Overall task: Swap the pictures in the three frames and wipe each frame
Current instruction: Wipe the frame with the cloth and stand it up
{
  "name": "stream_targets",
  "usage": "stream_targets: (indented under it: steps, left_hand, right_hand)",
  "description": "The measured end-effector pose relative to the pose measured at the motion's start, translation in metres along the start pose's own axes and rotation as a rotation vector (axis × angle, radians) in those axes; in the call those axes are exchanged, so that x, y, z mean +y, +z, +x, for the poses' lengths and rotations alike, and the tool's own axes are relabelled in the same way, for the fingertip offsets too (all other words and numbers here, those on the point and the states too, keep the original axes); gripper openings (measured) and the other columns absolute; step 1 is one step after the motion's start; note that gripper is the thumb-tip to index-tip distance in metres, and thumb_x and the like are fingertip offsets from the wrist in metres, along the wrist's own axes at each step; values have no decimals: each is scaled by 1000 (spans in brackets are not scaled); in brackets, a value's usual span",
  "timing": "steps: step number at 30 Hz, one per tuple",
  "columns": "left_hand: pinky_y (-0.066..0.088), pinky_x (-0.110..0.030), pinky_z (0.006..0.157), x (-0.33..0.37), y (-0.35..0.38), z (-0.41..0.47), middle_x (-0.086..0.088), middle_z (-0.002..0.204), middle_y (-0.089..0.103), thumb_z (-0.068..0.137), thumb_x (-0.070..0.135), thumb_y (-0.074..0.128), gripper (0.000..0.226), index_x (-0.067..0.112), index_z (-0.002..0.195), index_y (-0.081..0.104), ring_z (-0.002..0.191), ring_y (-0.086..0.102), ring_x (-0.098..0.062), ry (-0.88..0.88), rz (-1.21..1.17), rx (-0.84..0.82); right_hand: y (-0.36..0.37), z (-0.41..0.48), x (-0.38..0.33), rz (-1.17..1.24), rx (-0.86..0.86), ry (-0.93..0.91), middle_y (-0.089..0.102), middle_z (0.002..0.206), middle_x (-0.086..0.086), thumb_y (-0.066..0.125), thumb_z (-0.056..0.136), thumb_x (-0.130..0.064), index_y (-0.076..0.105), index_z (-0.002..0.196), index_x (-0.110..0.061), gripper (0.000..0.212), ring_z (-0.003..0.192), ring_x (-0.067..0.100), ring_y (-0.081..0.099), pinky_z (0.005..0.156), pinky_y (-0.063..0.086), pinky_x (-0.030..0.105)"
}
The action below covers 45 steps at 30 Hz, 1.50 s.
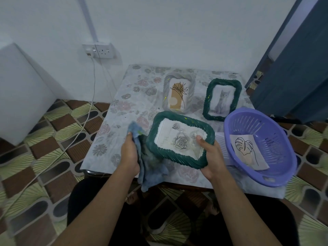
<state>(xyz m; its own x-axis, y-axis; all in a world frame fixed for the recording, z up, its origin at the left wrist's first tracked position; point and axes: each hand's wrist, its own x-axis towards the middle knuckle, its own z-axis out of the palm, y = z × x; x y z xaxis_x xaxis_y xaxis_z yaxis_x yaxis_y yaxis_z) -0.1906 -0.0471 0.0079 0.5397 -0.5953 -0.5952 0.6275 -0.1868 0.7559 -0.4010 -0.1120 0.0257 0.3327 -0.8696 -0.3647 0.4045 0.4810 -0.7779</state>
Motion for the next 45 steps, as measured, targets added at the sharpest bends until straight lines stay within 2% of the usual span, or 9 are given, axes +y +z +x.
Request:
stream_targets:
  steps: [8,13,16,20,26,29,34,39,45]
  left_hand:
    - [47,-46,98,7,-10,-4,-14,116,64,99,58,34,61,9,120,62,106,61,-31,37,-139,-2]
    - [48,-41,97,17,11,-15,-9,119,64,104,48,33,36,26,105,61,103,61,-21,321,388,-151]
    - [46,-33,95,16,15,-12,4,117,64,101,51,36,38,27,123,55,109,59,-15,535,724,-286]
    - [40,-10,69,12,18,-11,15,93,60,102,41,40,27,21,112,56,85,57,4,695,785,-217]
    - [25,-17,41,15,23,-13,4,52,41,104,44,35,49,14,69,50,39,34,0,681,717,-71]
    - [33,-16,50,15,21,-14,11,57,51,104,40,39,38,24,72,53,47,46,3,669,669,-162]
    - [47,-20,95,10,11,-13,14,118,65,92,48,45,35,33,123,54,110,60,0,642,589,-369]
    - [32,-24,48,15,16,-12,11,49,46,103,40,41,42,21,67,51,44,41,1,719,683,-145]
    - [25,-24,46,20,19,-10,8,47,35,103,44,39,49,18,61,40,41,32,-3,694,689,-110]
  right_hand:
    - [-6,2,-2,-8,17,-12,67,127,11,62,92,-12,57,135,-14,43,116,33,64,95,51,59]
    - [-2,-3,-2,-50,-16,20,69,123,13,62,92,-9,61,127,-13,35,112,33,66,92,53,56]
    - [3,-8,-2,-60,-34,44,71,119,11,62,92,-8,65,117,-17,27,109,31,68,90,54,55]
    - [5,-11,-4,-57,-47,42,71,118,11,62,92,-7,67,111,-20,24,109,32,68,92,53,56]
    - [3,-17,1,-45,-60,41,74,110,7,59,94,-5,67,107,-22,23,99,26,72,76,60,44]
    - [1,-14,-2,-56,-57,62,73,114,9,63,91,-9,67,114,-19,25,103,29,70,79,59,46]
    - [0,-11,-7,-80,-46,88,69,122,14,73,78,-17,58,130,-10,55,111,35,66,89,54,57]
    - [0,-14,-2,-73,-55,67,72,117,10,69,85,-12,63,119,-17,35,108,32,68,88,54,54]
    - [5,-18,-3,-55,-56,57,77,99,2,61,92,-5,64,103,-23,22,90,21,73,86,55,50]
